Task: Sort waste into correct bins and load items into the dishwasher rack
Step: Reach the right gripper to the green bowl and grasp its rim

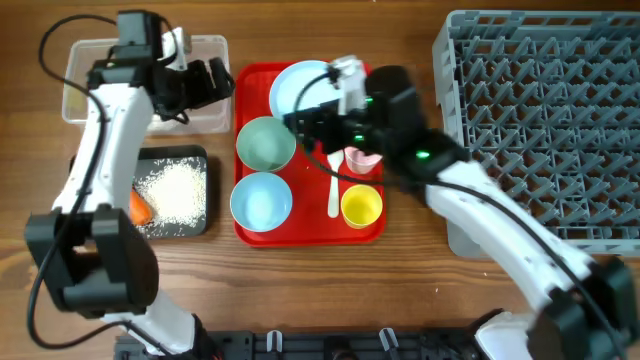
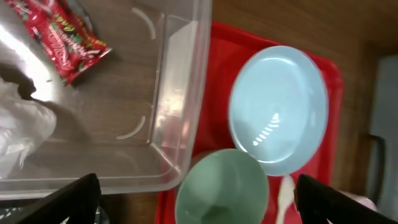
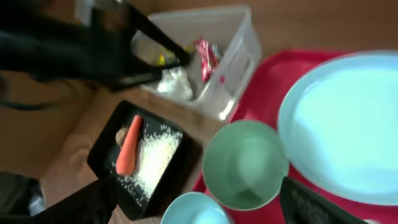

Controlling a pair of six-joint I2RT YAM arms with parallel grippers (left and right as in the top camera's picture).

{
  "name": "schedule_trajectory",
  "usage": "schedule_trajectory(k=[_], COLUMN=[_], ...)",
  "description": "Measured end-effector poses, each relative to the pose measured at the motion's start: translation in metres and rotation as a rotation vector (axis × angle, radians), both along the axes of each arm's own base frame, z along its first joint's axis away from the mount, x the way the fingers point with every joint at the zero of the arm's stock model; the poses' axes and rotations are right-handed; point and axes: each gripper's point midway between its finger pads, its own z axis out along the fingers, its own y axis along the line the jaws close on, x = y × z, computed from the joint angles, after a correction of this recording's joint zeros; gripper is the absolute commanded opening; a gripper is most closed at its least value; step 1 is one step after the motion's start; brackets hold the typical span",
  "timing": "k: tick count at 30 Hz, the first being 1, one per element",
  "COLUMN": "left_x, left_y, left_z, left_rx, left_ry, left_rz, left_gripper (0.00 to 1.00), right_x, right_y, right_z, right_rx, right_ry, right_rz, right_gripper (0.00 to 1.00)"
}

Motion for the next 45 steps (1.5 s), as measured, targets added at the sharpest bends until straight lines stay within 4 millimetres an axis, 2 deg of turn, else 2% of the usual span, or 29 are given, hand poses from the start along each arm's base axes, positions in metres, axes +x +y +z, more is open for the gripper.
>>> schedule_trajectory(k=[3,6,7,10,12,16,19,21,22,26,28,30,31,33,34,37,39,41,45], left_x=[-0.009,-0.026,-0.038,-0.072,-0.09,-0.123,-0.133,-0.134,-0.134,-0.134,-0.134,-0.134,-0.134,-0.134,-0.134,-0.134,-0.134,-0.134,-0.134], left_y=[0.001,0.006,0.009,0.013,0.015,0.029,0.037,0.04,0.04,0.042,0.043,0.043,0.043,0.043,0.043,0.043,0.043,0.043,0.043], left_z=[0.033,0.078,0.099,0.136,0.146,0.139,0.13,0.129,0.129,0.128,0.128,0.128,0.128,0.128,0.128,0.128,0.128,0.128,0.128], left_rx=[-0.059,-0.069,-0.066,-0.051,-0.029,0.063,0.103,0.119,0.123,0.133,0.137,0.139,0.139,0.139,0.139,0.139,0.139,0.139,0.139], left_ry=[-0.068,-0.158,-0.194,-0.248,-0.251,-0.164,-0.106,-0.1,-0.098,-0.098,-0.097,-0.097,-0.097,-0.096,-0.097,-0.097,-0.097,-0.096,-0.097], left_rz=[-0.039,-0.041,-0.036,-0.017,-0.002,0.056,0.08,0.089,0.091,0.097,0.099,0.1,0.1,0.099,0.1,0.1,0.1,0.099,0.1], left_gripper=[1.0,1.0,1.0,1.0,1.0,1.0,1.0,1.0,1.0,1.0,1.0,1.0,1.0,1.0,1.0,1.0,1.0,1.0,1.0], right_x=[0.004,0.009,0.012,0.017,0.018,0.015,0.007,0.006,0.007,0.024,0.029,0.033,0.035,0.04,0.042,0.04,0.034,0.029,0.028], right_y=[0.012,0.015,0.015,0.018,0.022,0.028,0.025,0.026,0.025,0.022,0.019,0.017,0.016,0.017,0.019,0.022,0.023,0.024,0.027], right_z=[-0.026,-0.05,-0.058,-0.076,-0.083,-0.107,-0.115,-0.108,-0.101,-0.046,-0.027,-0.013,-0.013,-0.029,-0.045,-0.115,-0.149,-0.165,-0.167], right_rx=[0.009,-0.005,-0.012,-0.025,-0.023,-0.078,-0.19,-0.253,-0.29,-0.356,-0.367,-0.371,-0.377,-0.394,-0.408,-0.485,-0.522,-0.533,-0.518], right_ry=[0.073,0.134,0.148,0.18,0.189,0.207,0.208,0.183,0.174,0.104,0.085,0.066,0.069,0.096,0.125,0.252,0.317,0.354,0.367], right_rz=[-0.017,-0.046,-0.064,-0.107,-0.129,-0.19,-0.226,-0.237,-0.242,-0.266,-0.271,-0.278,-0.279,-0.27,-0.258,-0.211,-0.189,-0.177,-0.174], right_gripper=[0.77,0.77,0.77,0.73,0.71,0.7,0.75,0.76,0.75,0.72,0.71,0.71,0.72,0.72,0.72,0.69,0.64,0.56,0.4])
